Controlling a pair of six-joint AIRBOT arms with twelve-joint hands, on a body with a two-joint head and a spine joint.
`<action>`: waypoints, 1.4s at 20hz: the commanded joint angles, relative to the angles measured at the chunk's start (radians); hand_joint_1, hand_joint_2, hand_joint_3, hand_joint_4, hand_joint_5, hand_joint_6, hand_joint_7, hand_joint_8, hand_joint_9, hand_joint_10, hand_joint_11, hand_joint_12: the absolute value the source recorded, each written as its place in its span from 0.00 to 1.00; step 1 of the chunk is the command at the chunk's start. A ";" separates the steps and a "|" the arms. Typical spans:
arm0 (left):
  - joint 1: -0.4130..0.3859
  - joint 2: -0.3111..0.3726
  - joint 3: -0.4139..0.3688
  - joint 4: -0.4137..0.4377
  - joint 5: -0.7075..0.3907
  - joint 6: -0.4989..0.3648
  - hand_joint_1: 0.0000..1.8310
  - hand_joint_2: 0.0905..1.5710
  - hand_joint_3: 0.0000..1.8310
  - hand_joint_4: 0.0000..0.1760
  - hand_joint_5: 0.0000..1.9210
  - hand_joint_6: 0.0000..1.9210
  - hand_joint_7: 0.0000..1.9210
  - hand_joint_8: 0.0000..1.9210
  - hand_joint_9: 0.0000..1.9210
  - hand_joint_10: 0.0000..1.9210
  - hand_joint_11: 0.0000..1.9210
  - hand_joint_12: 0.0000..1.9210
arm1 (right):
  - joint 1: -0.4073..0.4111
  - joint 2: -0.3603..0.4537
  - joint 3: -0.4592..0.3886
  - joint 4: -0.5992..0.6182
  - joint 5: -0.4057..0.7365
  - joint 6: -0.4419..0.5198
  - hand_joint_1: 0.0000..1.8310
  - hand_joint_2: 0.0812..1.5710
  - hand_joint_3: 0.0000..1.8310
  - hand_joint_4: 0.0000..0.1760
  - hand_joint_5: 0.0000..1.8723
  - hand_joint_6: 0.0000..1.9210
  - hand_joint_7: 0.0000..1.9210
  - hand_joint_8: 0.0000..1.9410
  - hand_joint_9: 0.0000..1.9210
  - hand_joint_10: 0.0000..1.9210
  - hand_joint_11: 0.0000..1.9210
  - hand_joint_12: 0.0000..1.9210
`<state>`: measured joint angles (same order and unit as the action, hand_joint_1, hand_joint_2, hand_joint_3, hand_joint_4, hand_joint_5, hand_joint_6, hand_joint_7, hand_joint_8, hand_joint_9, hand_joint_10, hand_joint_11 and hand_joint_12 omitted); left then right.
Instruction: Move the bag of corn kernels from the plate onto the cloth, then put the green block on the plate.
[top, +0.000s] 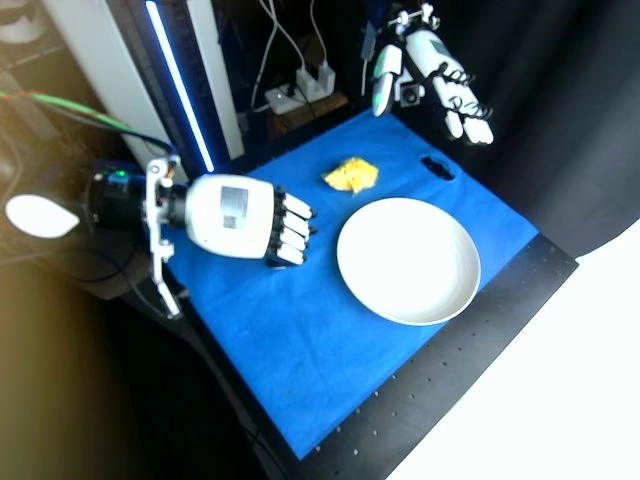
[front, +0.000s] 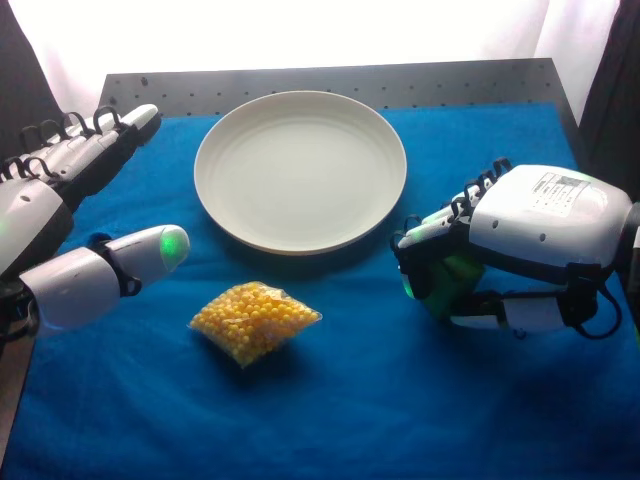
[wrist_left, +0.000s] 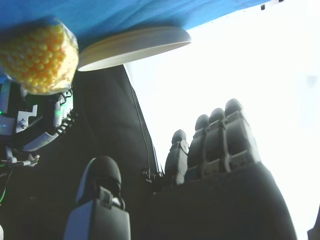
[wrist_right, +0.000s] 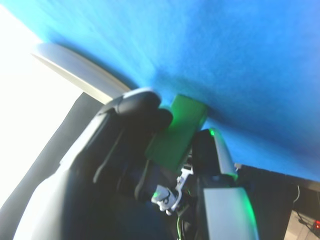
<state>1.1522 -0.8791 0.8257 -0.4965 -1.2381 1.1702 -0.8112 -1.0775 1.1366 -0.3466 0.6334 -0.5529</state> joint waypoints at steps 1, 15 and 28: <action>-0.005 -0.002 0.000 0.025 -0.122 -0.006 0.05 0.75 0.00 1.00 0.00 0.00 0.00 0.00 0.00 0.00 0.00 0.00 | 0.017 -0.001 -0.003 0.005 0.080 -0.005 0.81 0.75 0.00 0.00 0.33 0.65 0.35 0.67 0.46 0.66 0.39 0.91; -0.002 -0.016 0.009 0.017 -0.110 -0.014 0.06 0.73 0.00 1.00 0.00 0.00 0.00 0.00 0.00 0.00 0.00 0.01 | 0.216 0.023 0.031 -0.074 0.102 0.055 0.66 0.79 0.00 0.00 0.35 0.63 0.43 0.79 0.56 0.83 0.53 0.97; -0.002 -0.034 0.029 0.012 -0.094 -0.043 0.17 0.77 0.00 0.97 0.00 0.00 0.00 0.00 0.00 0.00 0.00 0.08 | 0.396 -0.258 0.326 -0.253 -0.136 0.253 0.74 0.75 0.00 0.00 0.37 0.70 0.40 0.64 0.45 0.73 0.36 0.78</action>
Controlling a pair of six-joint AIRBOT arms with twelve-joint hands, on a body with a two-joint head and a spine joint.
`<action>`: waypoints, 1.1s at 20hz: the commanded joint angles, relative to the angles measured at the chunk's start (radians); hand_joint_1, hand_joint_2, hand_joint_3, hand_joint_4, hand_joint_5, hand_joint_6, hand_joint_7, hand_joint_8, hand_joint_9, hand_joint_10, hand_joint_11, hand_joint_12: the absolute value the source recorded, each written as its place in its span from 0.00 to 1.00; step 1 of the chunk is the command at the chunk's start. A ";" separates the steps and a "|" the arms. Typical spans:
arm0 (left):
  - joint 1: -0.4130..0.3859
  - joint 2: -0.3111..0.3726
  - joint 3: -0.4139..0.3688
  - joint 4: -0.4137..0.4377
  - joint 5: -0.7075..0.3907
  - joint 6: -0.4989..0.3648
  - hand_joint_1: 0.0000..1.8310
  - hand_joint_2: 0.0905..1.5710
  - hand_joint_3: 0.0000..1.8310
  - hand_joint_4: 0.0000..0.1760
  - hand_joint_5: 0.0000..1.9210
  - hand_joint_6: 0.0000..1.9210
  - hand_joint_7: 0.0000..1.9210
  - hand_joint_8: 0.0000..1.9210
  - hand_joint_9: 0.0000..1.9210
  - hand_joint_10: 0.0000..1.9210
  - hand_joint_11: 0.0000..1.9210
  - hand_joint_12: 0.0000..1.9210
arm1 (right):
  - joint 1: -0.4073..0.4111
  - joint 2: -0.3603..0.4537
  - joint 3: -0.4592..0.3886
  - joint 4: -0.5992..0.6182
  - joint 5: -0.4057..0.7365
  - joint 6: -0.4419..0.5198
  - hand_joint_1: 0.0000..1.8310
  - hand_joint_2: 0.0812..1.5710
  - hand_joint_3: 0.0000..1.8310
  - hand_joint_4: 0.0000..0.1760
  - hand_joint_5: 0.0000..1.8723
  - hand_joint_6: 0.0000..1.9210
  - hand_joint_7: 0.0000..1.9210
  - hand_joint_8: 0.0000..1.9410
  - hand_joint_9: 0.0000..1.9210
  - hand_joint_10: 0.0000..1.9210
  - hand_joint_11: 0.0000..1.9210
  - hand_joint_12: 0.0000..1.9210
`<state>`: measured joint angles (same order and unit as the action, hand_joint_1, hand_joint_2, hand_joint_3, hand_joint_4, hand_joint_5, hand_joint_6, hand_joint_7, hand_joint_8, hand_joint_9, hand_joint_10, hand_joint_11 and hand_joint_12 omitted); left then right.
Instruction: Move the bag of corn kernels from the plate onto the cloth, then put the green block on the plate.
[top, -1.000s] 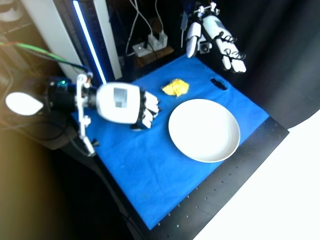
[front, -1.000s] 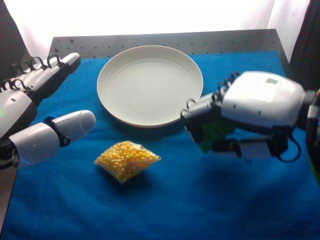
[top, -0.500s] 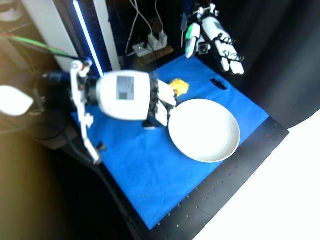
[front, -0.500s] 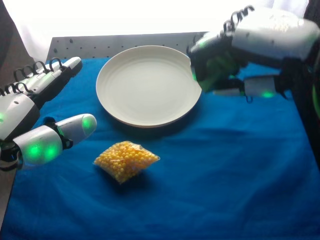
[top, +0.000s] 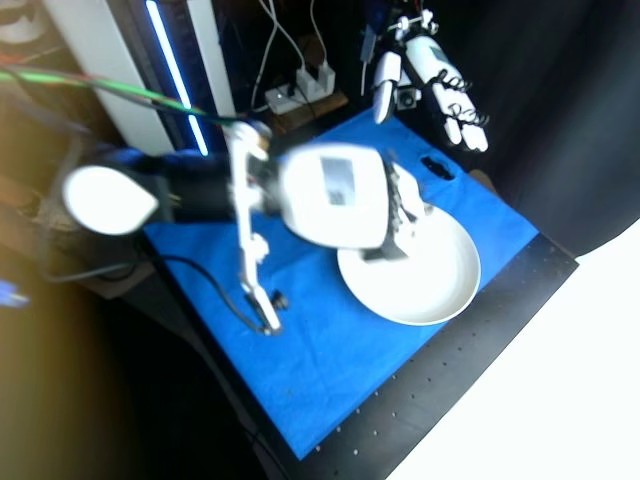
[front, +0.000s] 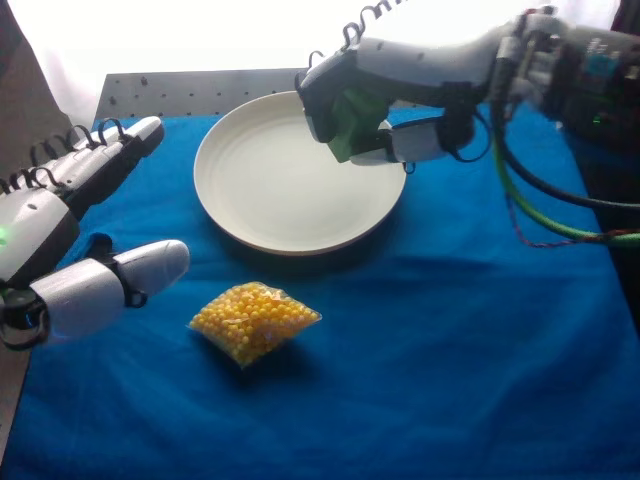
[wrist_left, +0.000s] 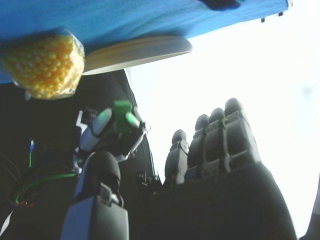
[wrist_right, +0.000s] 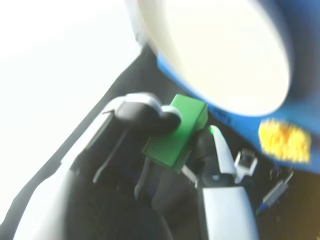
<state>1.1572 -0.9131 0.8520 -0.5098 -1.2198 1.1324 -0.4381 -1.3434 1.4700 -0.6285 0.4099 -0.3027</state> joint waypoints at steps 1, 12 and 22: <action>-0.007 -0.004 0.005 0.026 -0.111 -0.008 0.17 0.78 0.00 0.86 0.00 0.00 0.00 0.00 0.00 0.00 0.00 0.08 | 0.024 -0.011 0.007 0.022 0.068 0.002 0.74 0.75 0.00 0.00 0.36 0.71 0.40 0.63 0.45 0.71 0.38 0.76; -0.007 -0.024 0.018 0.021 -0.107 -0.027 0.18 0.83 0.00 0.75 0.01 0.00 0.00 0.00 0.00 0.00 0.00 0.16 | 0.024 -0.181 0.128 -0.055 -0.138 0.002 0.71 0.80 0.00 0.00 0.26 0.32 0.35 0.77 0.33 0.81 0.32 0.94; -0.007 -0.029 0.019 0.014 -0.107 -0.027 0.17 0.85 0.00 0.80 0.00 0.00 0.00 0.00 0.00 0.00 0.00 0.16 | 0.010 -0.180 0.115 -0.074 -0.151 0.002 0.36 0.77 0.00 0.00 0.03 0.00 0.02 0.00 0.07 0.00 0.00 0.38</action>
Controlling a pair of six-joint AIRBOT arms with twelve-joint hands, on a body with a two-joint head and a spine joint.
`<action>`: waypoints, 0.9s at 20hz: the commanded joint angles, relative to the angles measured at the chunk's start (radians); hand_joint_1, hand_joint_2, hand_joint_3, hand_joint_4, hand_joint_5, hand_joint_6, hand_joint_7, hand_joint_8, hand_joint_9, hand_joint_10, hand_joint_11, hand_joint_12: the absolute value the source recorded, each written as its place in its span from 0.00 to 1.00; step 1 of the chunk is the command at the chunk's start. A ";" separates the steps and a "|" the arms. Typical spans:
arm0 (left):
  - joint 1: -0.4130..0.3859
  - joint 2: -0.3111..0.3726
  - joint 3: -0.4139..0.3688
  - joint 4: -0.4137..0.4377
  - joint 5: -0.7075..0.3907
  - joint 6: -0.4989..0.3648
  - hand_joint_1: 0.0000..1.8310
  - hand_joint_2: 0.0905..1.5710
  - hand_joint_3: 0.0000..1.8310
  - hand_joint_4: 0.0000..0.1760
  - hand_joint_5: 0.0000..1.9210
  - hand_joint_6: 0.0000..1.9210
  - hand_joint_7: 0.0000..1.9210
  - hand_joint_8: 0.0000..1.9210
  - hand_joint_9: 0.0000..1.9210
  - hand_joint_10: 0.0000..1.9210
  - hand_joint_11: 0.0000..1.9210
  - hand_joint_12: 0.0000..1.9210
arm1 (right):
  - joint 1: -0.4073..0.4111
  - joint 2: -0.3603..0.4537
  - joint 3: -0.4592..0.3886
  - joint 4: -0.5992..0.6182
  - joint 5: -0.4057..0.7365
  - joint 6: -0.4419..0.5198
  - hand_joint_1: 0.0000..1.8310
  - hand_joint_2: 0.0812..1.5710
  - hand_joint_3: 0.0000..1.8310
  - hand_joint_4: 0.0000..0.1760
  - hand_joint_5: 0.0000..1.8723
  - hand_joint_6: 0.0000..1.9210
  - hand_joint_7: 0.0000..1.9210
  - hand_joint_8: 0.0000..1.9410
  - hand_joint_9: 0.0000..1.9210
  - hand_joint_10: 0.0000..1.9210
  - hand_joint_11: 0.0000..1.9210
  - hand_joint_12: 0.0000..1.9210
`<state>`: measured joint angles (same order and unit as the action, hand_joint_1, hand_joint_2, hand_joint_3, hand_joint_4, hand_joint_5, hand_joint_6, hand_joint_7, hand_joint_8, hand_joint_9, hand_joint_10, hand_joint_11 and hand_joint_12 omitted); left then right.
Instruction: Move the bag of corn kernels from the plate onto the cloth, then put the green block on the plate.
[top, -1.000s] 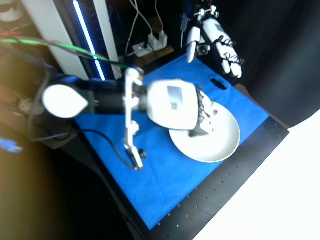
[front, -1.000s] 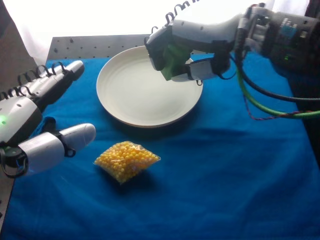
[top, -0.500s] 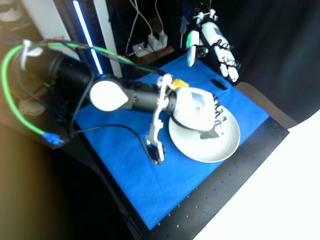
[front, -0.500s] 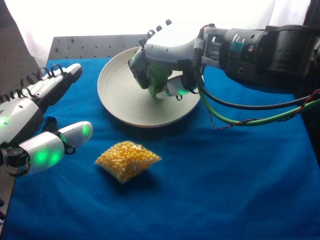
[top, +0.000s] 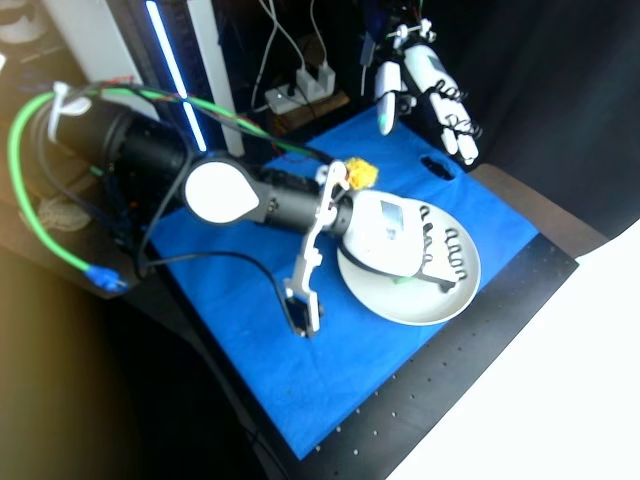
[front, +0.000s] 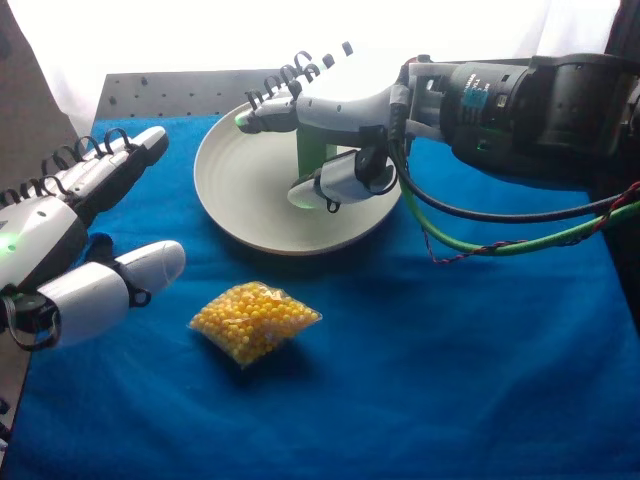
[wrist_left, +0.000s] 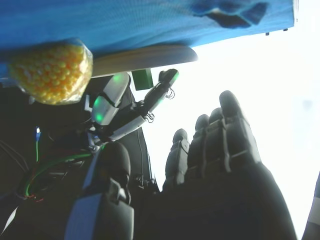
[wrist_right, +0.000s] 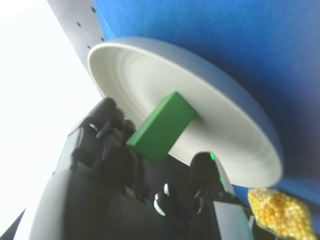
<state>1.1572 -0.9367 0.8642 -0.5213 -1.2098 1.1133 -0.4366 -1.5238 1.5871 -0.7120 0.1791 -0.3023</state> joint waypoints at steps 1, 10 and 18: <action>-0.007 -0.006 0.006 0.025 -0.117 -0.008 0.17 0.84 0.00 0.89 0.00 0.00 0.00 0.00 0.00 0.00 0.00 0.11 | 0.008 0.000 -0.004 0.009 0.080 0.002 0.38 0.74 0.00 0.00 0.00 0.00 0.00 0.00 0.07 0.00 0.00 0.41; -0.001 -0.005 -0.001 0.012 -0.127 -0.008 0.16 0.77 0.00 1.00 0.01 0.00 0.00 0.00 0.00 0.00 0.00 0.17 | 0.011 0.208 -0.166 0.092 0.323 0.002 0.38 0.68 0.00 0.17 0.00 0.00 0.00 0.00 0.00 0.00 0.00 0.02; 0.011 0.008 -0.011 0.007 -0.158 -0.017 0.18 0.82 0.00 0.92 0.00 0.00 0.00 0.00 0.00 0.00 0.00 0.07 | -0.076 0.487 -0.336 0.257 0.658 0.001 0.25 0.72 0.01 0.17 0.00 0.00 0.00 0.00 0.00 0.00 0.02 0.01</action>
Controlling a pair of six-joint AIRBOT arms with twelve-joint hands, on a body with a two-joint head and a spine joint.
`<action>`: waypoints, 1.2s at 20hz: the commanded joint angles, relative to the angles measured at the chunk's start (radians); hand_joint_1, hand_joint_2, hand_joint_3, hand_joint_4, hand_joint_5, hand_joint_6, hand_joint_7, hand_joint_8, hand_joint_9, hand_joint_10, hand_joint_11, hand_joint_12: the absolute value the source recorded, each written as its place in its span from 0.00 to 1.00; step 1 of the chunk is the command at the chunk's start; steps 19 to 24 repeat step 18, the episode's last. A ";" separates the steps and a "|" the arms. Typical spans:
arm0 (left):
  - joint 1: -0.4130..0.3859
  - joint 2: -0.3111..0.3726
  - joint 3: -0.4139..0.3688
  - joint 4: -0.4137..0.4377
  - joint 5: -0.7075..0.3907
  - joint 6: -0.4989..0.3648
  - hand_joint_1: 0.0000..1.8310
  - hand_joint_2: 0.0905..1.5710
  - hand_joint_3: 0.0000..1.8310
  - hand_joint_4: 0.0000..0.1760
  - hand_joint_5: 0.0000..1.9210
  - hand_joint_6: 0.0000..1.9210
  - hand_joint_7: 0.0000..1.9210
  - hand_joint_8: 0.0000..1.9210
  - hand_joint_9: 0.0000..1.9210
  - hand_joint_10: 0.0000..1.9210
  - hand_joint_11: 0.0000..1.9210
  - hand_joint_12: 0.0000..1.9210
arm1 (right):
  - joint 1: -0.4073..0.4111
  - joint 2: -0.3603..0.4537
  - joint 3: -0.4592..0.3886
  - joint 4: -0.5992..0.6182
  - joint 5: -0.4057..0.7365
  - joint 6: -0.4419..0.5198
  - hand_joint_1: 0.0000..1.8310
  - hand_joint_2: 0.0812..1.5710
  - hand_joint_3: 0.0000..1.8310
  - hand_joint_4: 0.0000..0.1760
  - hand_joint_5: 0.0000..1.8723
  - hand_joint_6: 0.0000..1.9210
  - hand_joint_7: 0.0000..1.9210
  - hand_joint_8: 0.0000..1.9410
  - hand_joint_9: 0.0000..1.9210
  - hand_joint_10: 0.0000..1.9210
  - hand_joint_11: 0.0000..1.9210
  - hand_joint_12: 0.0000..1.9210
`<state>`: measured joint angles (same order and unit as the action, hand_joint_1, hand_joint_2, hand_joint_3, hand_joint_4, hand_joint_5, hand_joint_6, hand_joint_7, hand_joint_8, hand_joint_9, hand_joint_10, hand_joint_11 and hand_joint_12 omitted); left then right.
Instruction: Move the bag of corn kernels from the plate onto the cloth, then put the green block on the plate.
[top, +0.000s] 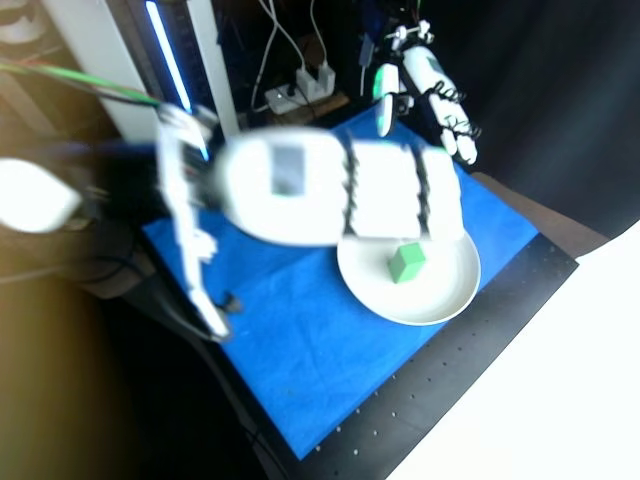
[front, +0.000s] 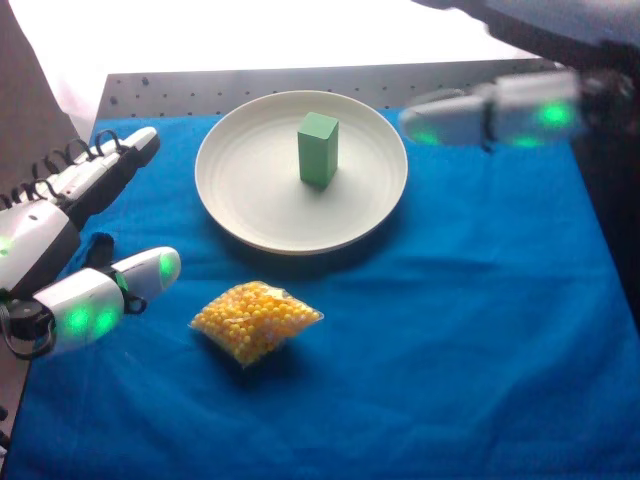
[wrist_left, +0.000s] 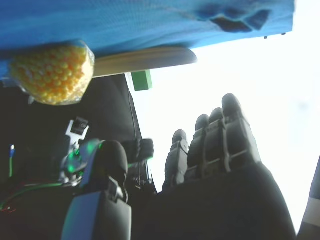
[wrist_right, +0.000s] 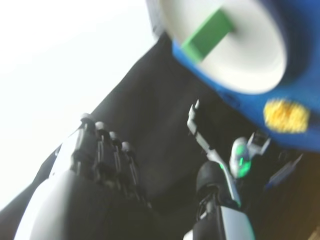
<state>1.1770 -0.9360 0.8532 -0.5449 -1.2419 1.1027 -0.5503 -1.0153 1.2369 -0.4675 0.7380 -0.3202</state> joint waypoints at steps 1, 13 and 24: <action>-0.009 0.013 -0.002 0.031 -0.131 -0.007 0.19 0.81 0.00 0.96 0.00 0.00 0.00 0.00 0.00 0.00 0.00 0.08 | -0.007 0.016 -0.013 0.066 0.137 -0.015 0.26 0.70 0.00 0.27 0.00 0.00 0.00 0.00 0.00 0.00 0.00 0.13; -0.010 0.092 -0.025 0.078 -0.214 0.000 0.19 0.83 0.00 0.96 0.00 0.00 0.00 0.00 0.00 0.00 0.00 0.00 | -0.426 0.208 -0.223 0.470 0.522 -0.257 0.20 0.79 0.01 0.40 0.00 0.00 0.00 0.00 0.00 0.00 0.00 0.00; -0.015 0.122 -0.038 0.099 -0.253 0.011 0.17 0.81 0.00 0.96 0.00 0.00 0.00 0.00 0.00 0.00 0.00 0.00 | -0.534 0.240 -0.259 0.565 0.673 -0.270 0.25 0.80 0.01 0.31 0.00 0.00 0.00 0.00 0.00 0.00 0.00 0.00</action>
